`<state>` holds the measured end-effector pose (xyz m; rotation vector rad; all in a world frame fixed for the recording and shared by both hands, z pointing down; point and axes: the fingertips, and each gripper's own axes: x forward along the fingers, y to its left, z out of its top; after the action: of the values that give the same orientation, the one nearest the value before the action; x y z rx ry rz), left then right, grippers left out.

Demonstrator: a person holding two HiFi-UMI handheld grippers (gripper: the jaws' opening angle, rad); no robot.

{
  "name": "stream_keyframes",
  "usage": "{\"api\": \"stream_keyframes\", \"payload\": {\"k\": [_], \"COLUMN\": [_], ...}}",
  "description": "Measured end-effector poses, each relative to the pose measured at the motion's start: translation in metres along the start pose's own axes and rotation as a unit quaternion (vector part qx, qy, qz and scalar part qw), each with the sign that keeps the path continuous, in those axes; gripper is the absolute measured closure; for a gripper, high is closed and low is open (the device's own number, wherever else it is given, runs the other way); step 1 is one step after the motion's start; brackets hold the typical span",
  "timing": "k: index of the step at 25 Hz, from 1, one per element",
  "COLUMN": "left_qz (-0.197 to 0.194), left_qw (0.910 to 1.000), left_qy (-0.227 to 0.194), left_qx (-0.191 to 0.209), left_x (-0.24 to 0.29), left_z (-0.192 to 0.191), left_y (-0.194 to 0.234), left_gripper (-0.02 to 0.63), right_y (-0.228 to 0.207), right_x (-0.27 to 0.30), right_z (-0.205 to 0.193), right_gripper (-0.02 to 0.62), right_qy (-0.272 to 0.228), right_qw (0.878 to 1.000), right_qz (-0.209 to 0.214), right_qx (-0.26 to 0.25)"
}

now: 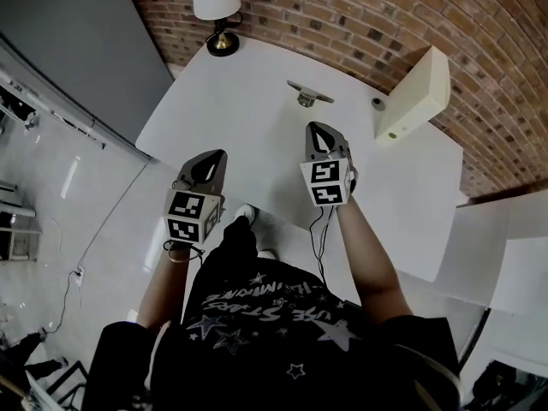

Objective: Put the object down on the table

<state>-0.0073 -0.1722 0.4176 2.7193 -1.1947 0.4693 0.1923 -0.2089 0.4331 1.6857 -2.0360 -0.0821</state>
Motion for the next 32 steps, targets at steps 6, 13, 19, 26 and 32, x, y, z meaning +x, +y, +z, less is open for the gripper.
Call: {"api": "stream_keyframes", "payload": {"k": [6,13,19,26,32], "left_qz": [0.025,0.036,0.03,0.048,0.072], "left_qw": [0.9989,0.9984,0.9982,0.9971,0.9953], "left_qy": [0.033,0.038,0.041,0.035,0.021], "left_qx": [-0.02,-0.022,-0.031,-0.048,-0.061], "left_x": [-0.046,-0.059,-0.069,-0.124,-0.186], "left_z": [-0.042,-0.051,-0.066,-0.088,-0.098], "left_y": [-0.022,-0.027,-0.033,-0.029,-0.016], "left_gripper": [0.586,0.586,0.586,0.586,0.586], "right_y": [0.029,0.036,0.056,0.095,0.137], "right_x": [-0.025,-0.033,-0.04,-0.061,-0.093], "right_z": [-0.017,-0.034,-0.045,-0.031,-0.005], "right_gripper": [0.594,0.594,0.594,0.594,0.594], "right_qy": [0.003,0.005,0.02,0.015,-0.001], "right_qw": [0.998,0.995,0.995,0.995,0.994], "right_qz": [0.029,0.032,0.039,0.054,0.063], "right_qx": [0.057,0.094,0.092,0.087,0.084]}}
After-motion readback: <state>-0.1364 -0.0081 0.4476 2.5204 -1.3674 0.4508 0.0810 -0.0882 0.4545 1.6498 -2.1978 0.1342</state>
